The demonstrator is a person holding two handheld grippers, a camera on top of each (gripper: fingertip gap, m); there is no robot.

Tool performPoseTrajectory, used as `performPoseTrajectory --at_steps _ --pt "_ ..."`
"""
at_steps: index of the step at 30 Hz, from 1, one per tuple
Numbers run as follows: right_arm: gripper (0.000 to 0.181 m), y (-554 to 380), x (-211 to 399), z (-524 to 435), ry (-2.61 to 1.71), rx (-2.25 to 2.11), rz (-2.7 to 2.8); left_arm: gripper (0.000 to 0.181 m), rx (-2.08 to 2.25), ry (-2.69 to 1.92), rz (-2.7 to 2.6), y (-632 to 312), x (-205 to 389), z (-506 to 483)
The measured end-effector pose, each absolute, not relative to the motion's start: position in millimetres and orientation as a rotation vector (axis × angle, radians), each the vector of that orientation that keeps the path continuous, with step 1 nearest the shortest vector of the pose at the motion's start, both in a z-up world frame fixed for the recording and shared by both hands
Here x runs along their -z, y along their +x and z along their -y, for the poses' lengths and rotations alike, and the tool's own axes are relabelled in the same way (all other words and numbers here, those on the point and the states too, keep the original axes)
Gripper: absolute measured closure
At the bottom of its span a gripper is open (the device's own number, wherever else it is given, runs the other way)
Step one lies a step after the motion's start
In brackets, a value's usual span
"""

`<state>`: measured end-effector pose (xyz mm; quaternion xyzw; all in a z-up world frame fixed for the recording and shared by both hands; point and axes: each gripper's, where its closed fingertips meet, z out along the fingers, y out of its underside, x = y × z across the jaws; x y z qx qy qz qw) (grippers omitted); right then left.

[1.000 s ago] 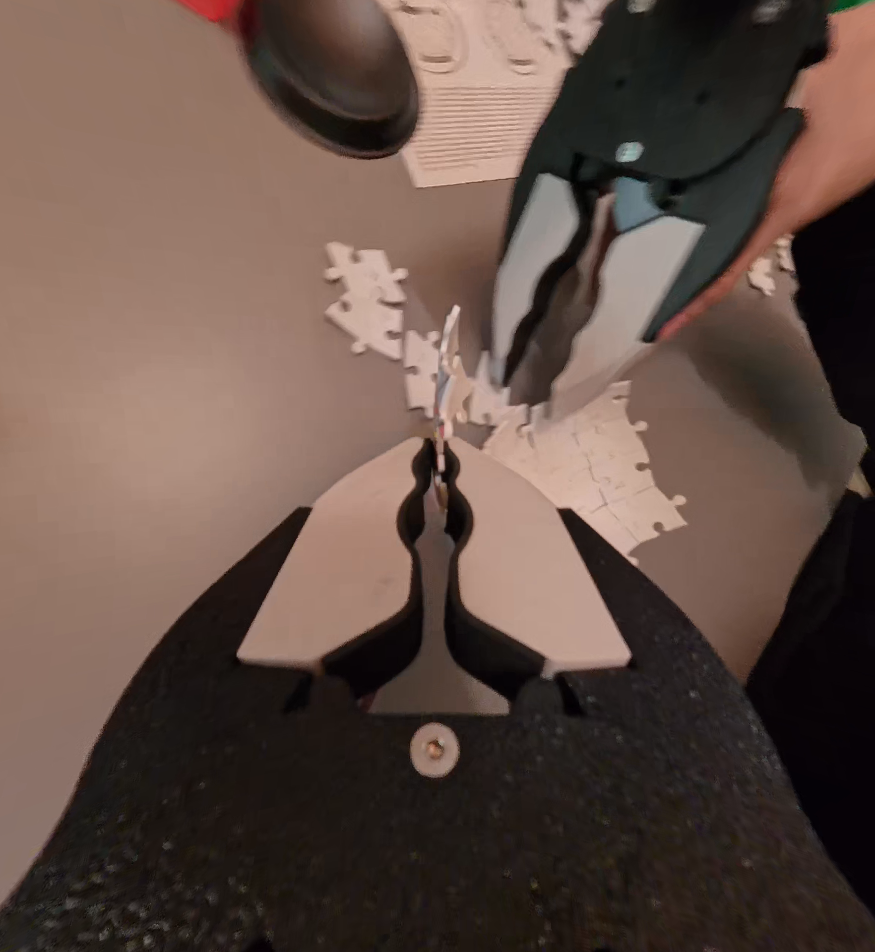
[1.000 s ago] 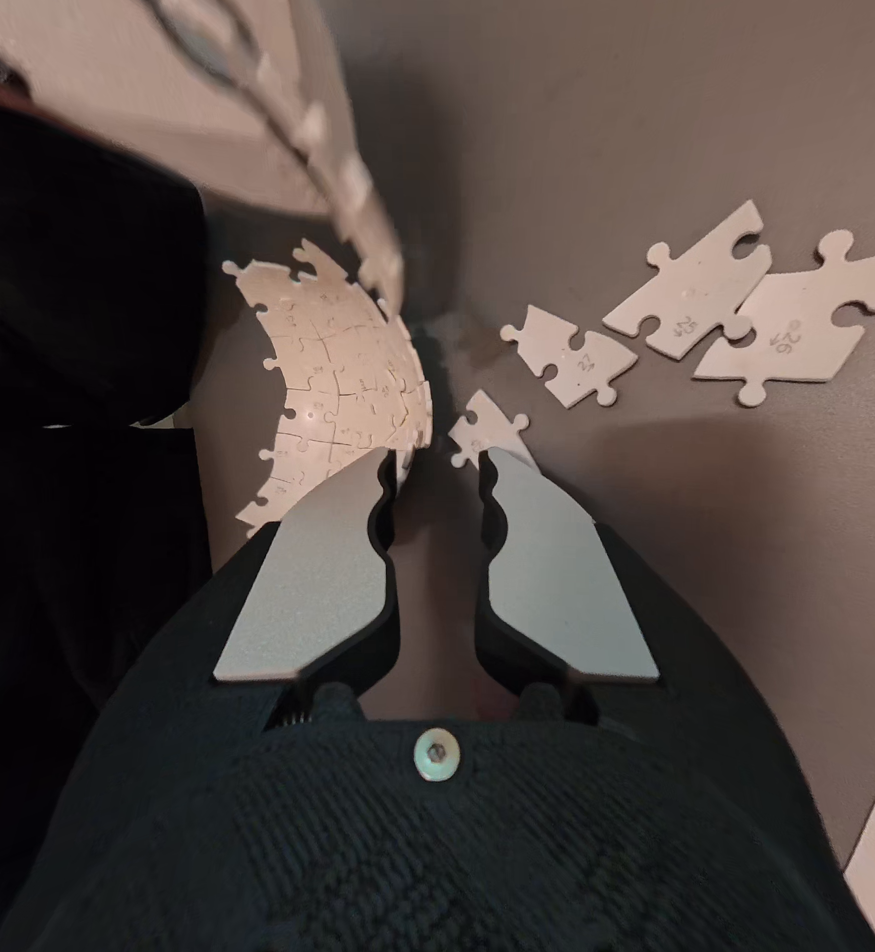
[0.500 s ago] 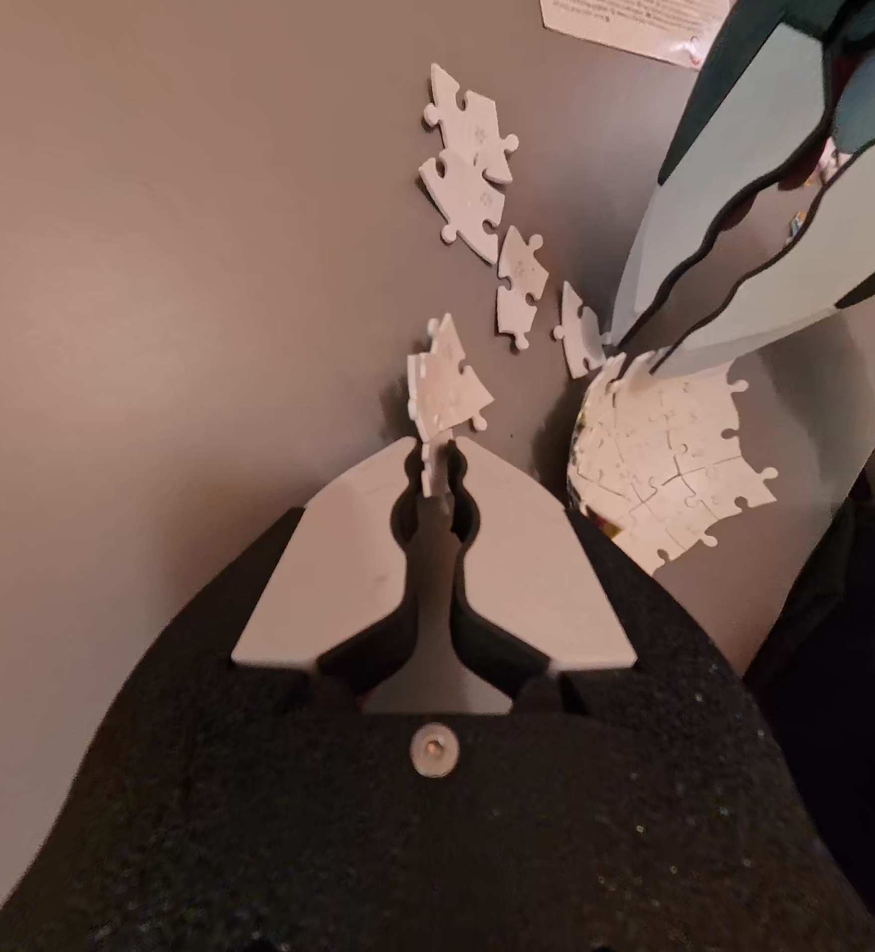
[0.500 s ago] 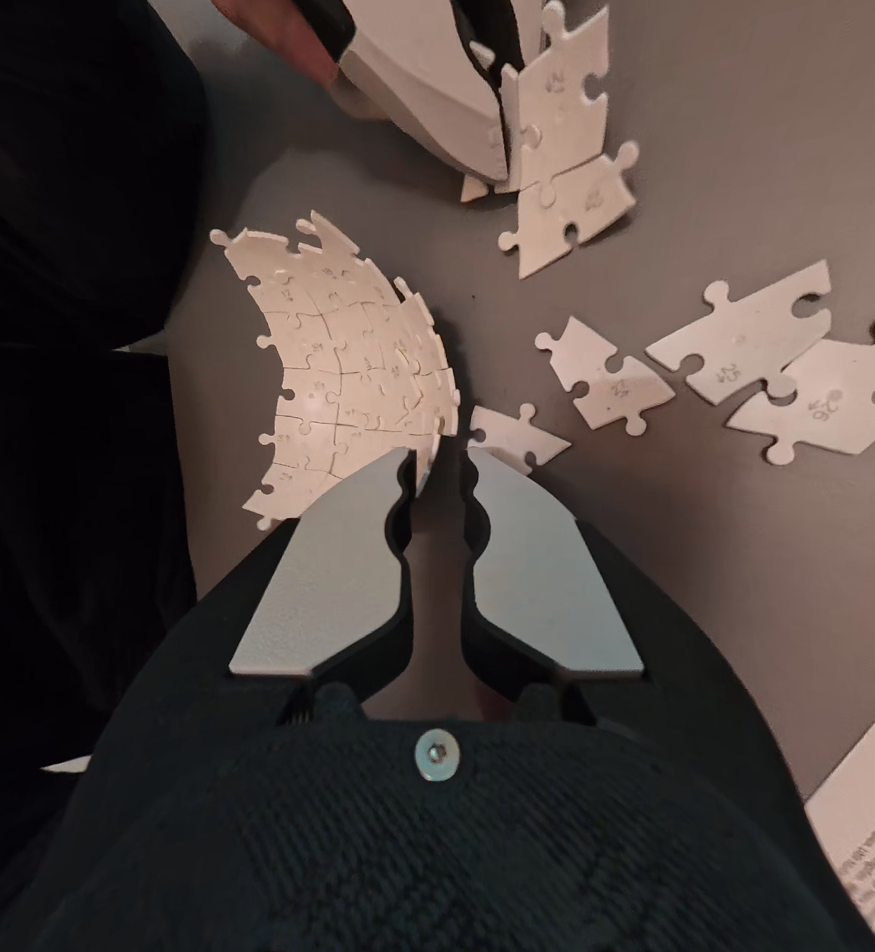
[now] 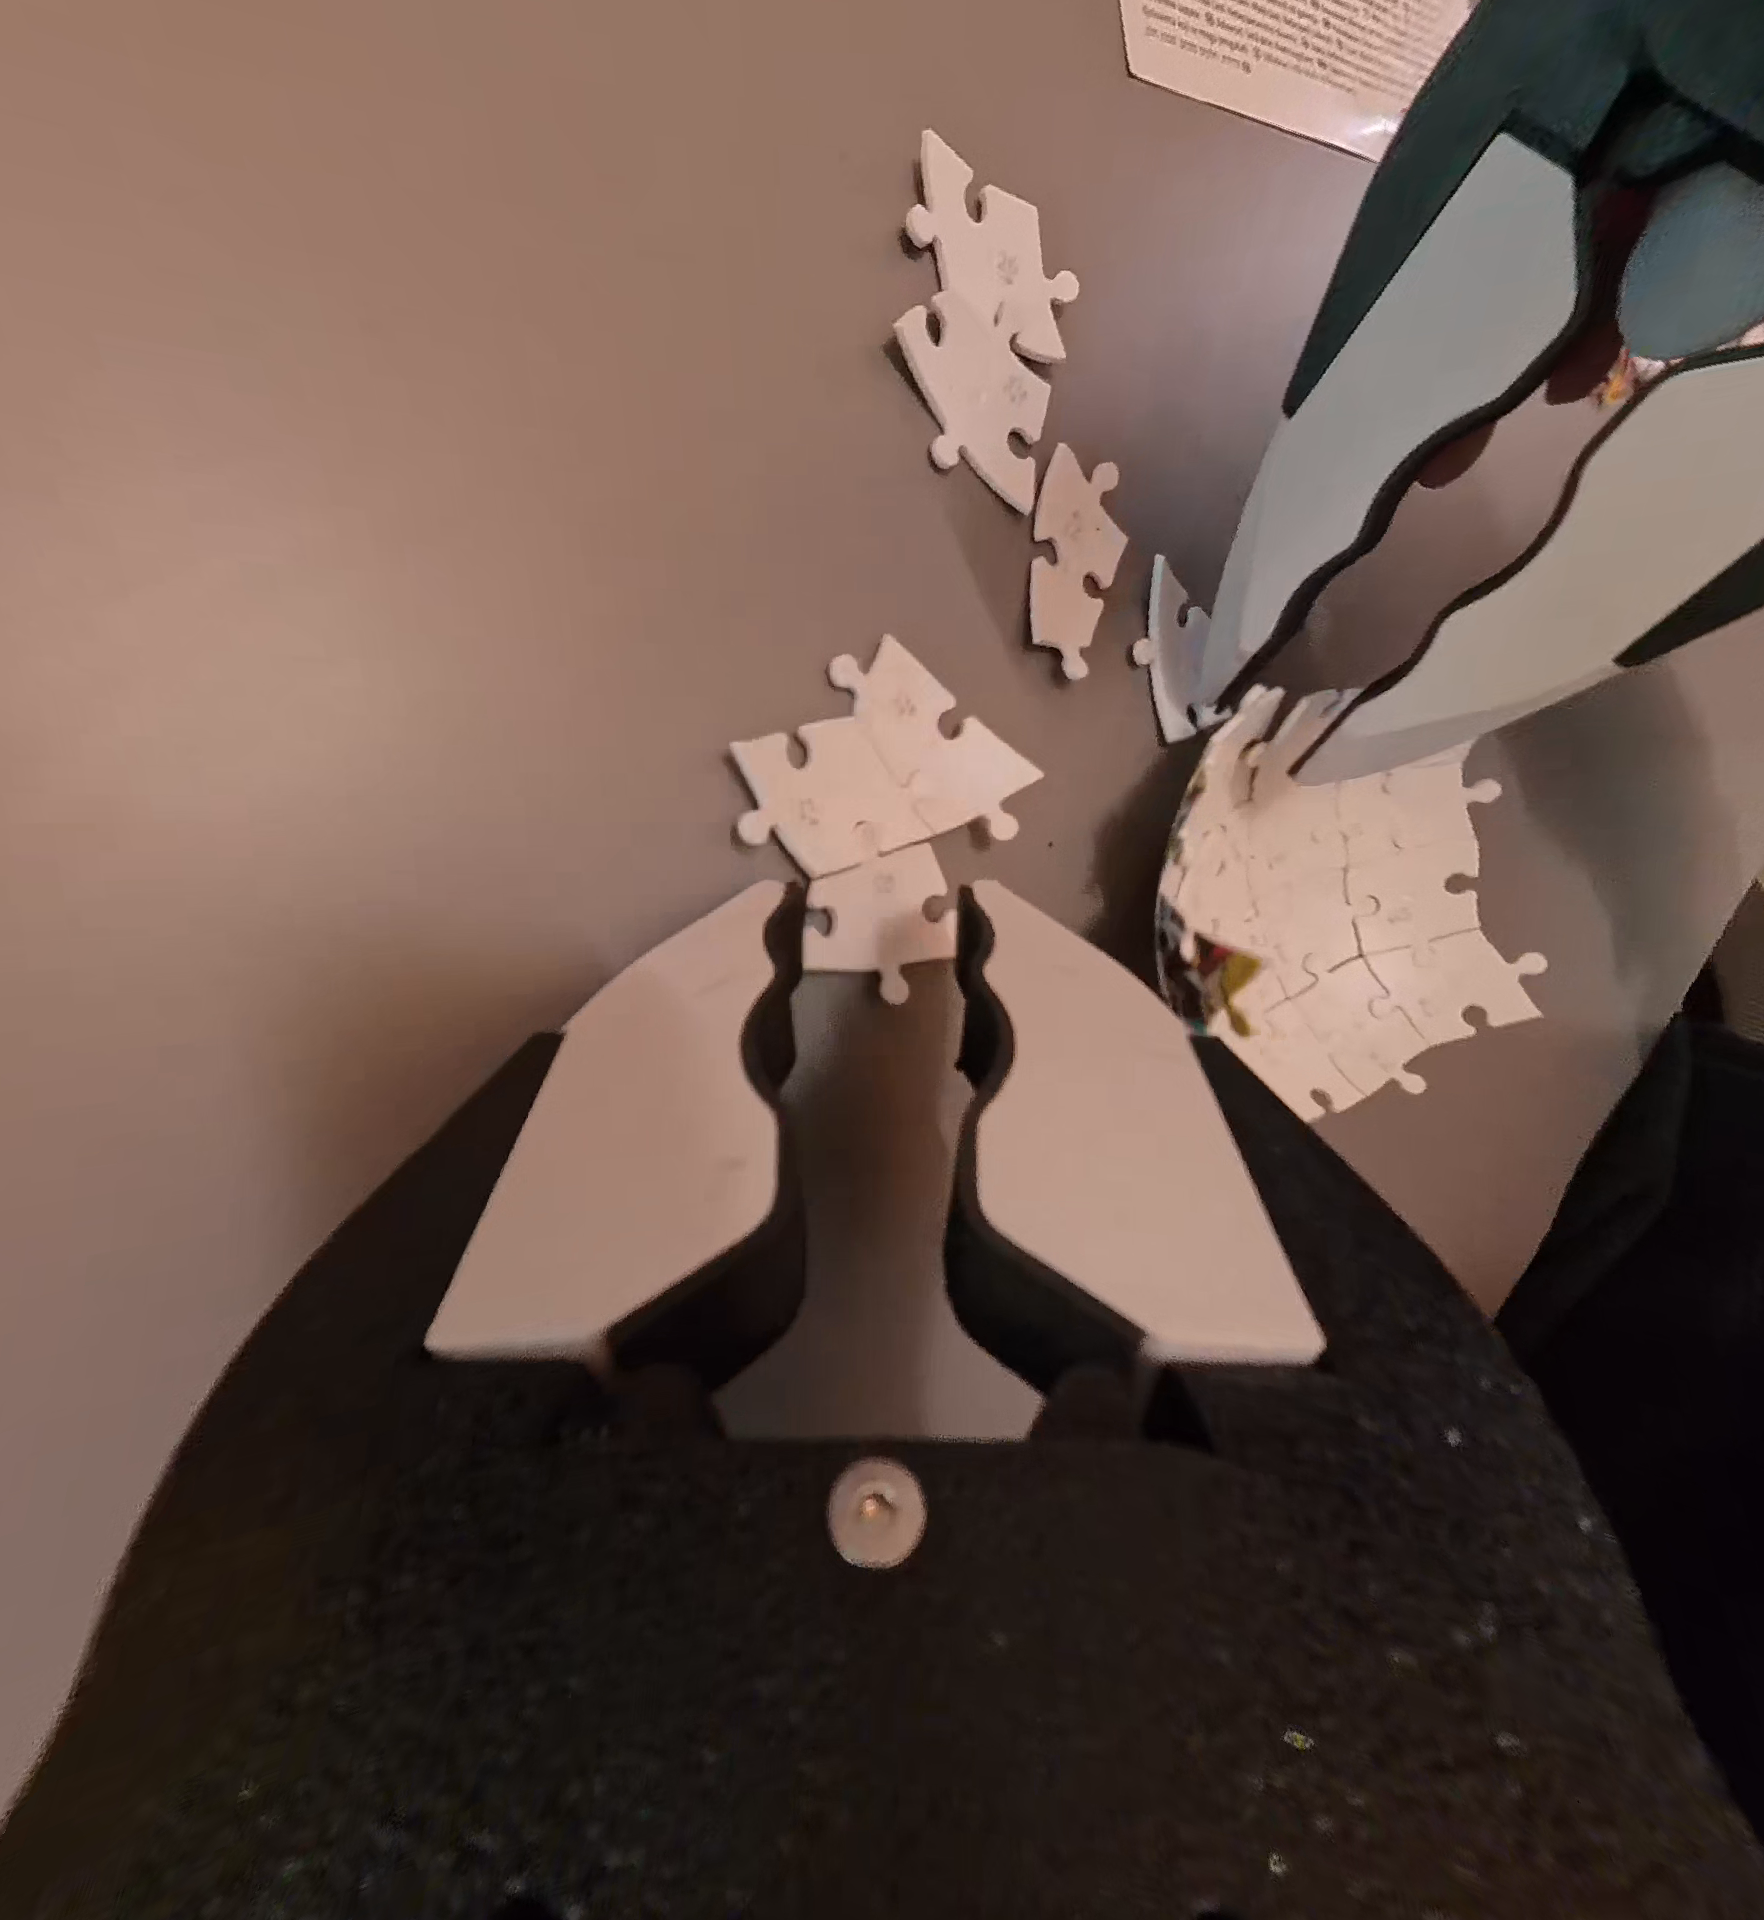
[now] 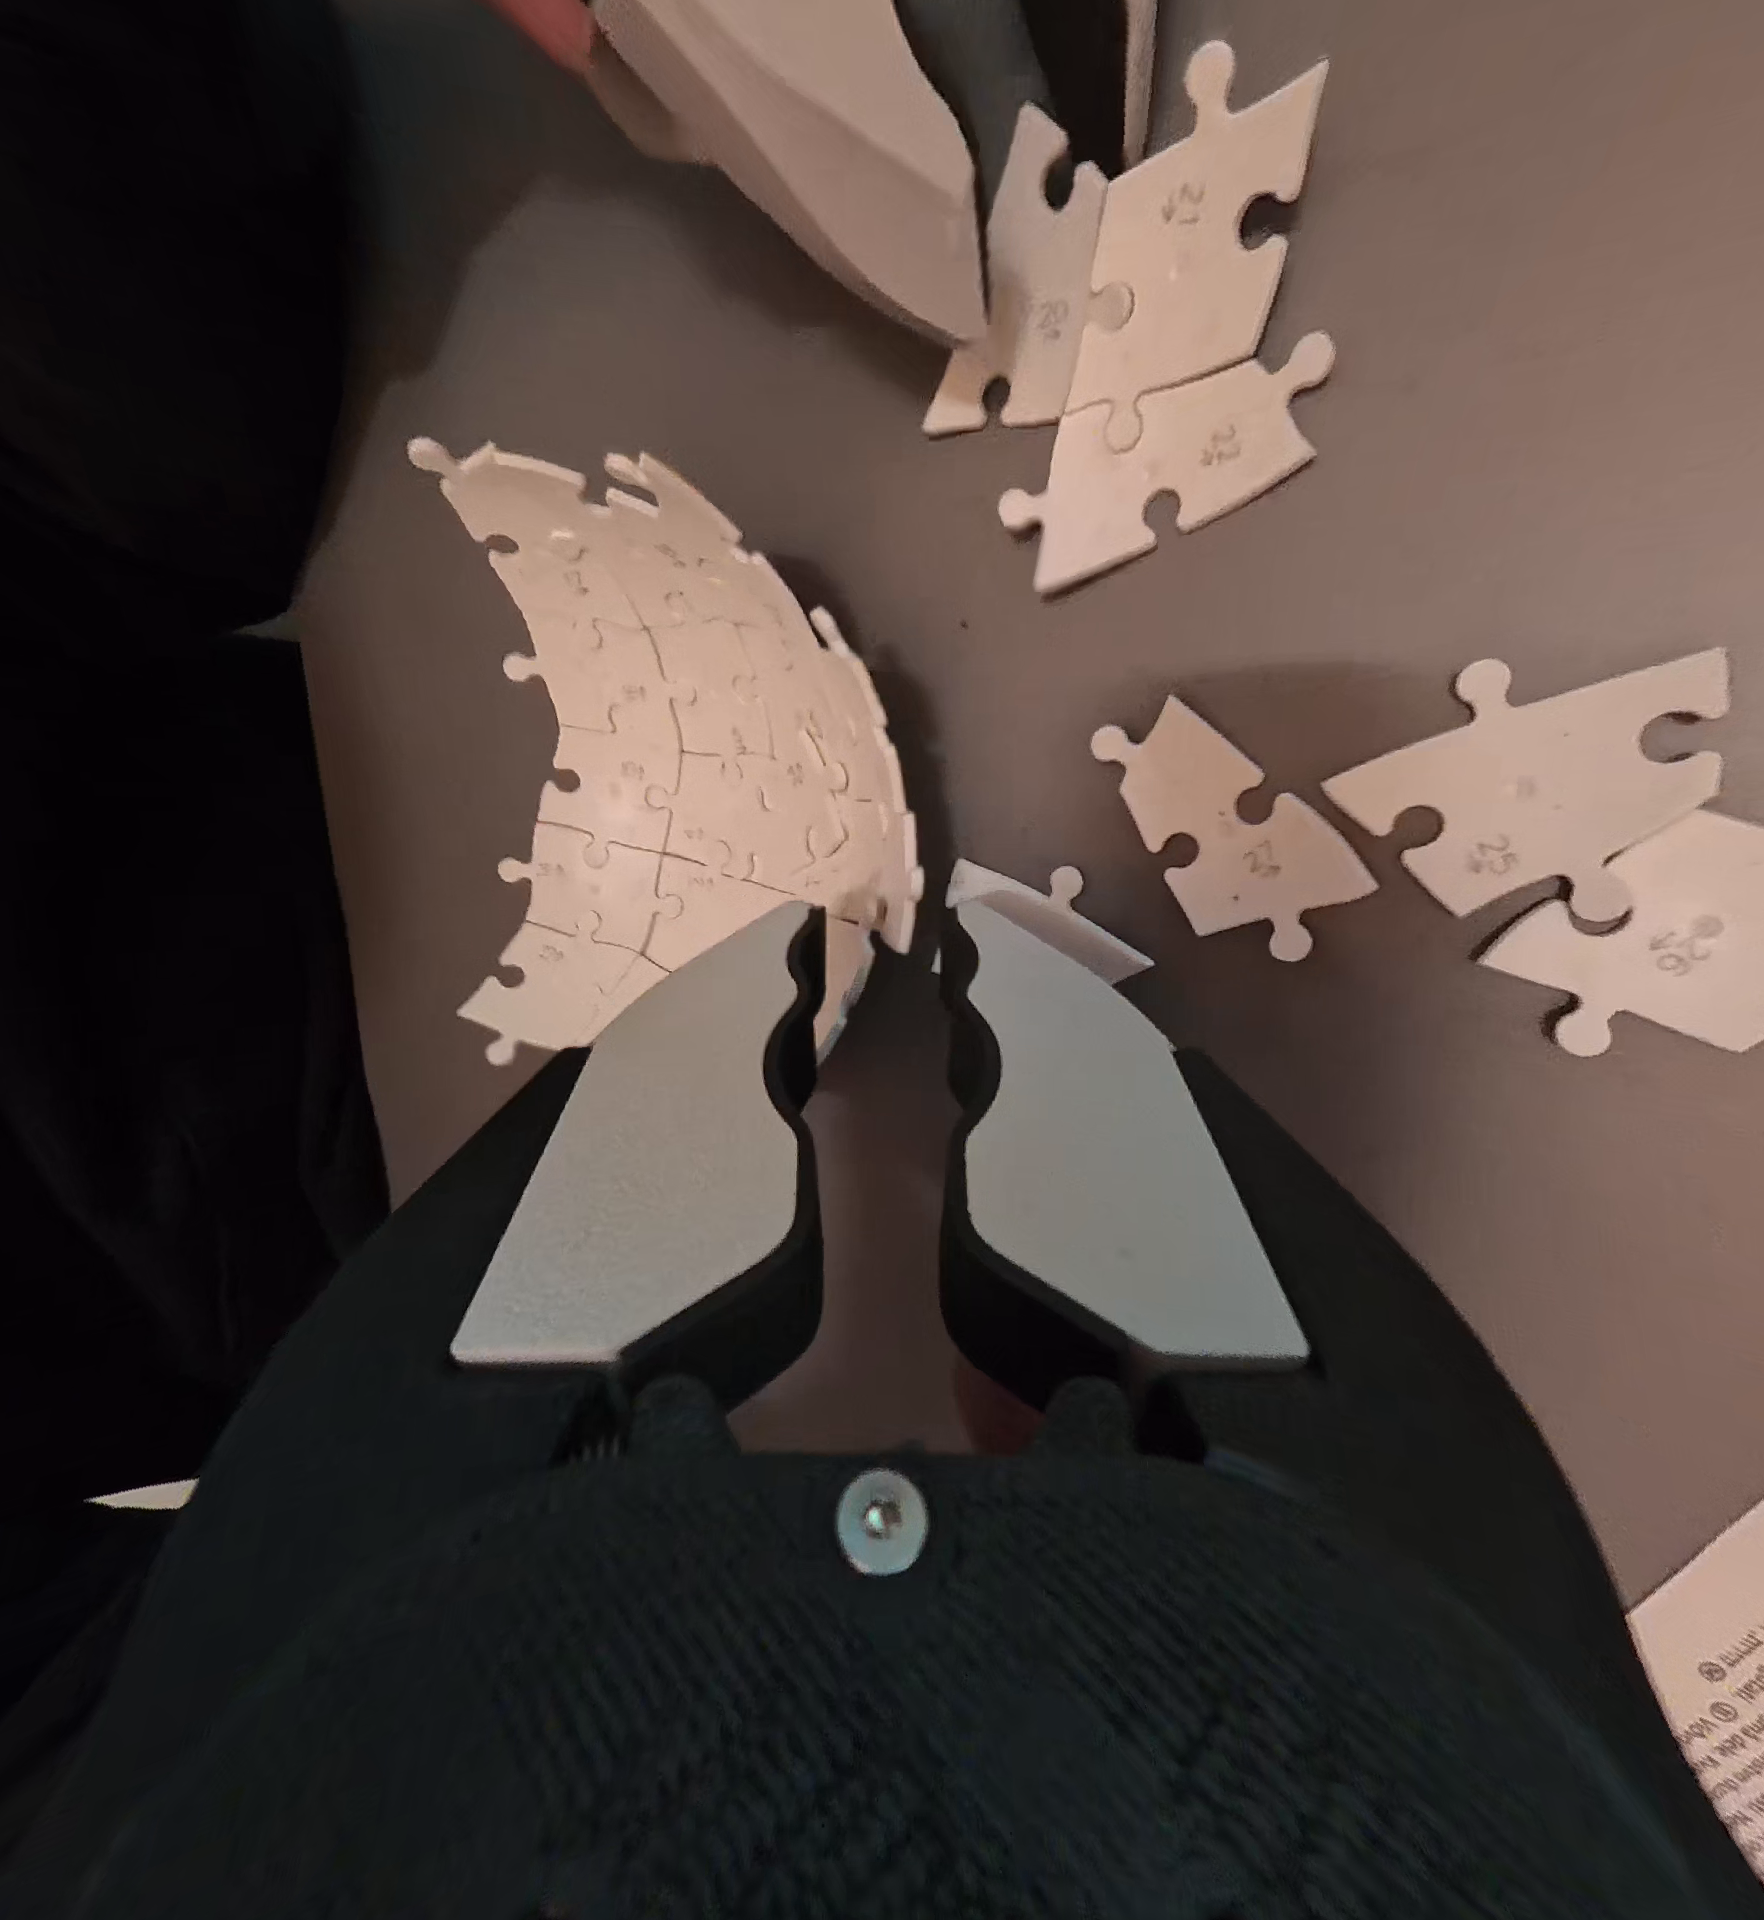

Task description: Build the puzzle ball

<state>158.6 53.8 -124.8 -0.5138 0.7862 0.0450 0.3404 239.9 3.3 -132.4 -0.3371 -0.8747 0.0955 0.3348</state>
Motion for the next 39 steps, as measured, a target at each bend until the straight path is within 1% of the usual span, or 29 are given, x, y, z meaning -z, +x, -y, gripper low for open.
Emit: performPoseTrajectory --at_steps 5,11,16,22,26,29,36,39 --pt "0.164 159 124 -52 -1.301 -0.097 -2.055 0.151 -0.285 -0.860 2.321 246 132 3" --pt "0.159 146 112 -55 -1.209 -0.067 -2.145 0.151 -0.347 -0.864 2.328 245 126 9" --pt "0.157 137 126 -67 -1.152 -0.158 -2.233 0.152 -0.330 -0.901 2.322 241 126 5" --pt "0.164 141 126 -74 -1.063 -0.193 -2.223 0.154 -0.293 -0.941 2.292 235 125 -4" --pt "0.174 140 125 -75 -1.044 -0.216 -2.212 0.157 -0.271 -0.986 2.207 228 113 -16" --pt "0.176 141 126 -76 -1.037 -0.218 -2.196 0.157 -0.254 -1.023 2.144 221 104 -27" --pt "0.178 145 125 -72 -1.030 -0.173 -2.175 0.155 -0.191 -1.092 2.154 213 107 -42" --pt "0.178 146 123 -70 -1.037 -0.159 -2.183 0.154 -0.262 -1.129 2.209 214 98 -41"
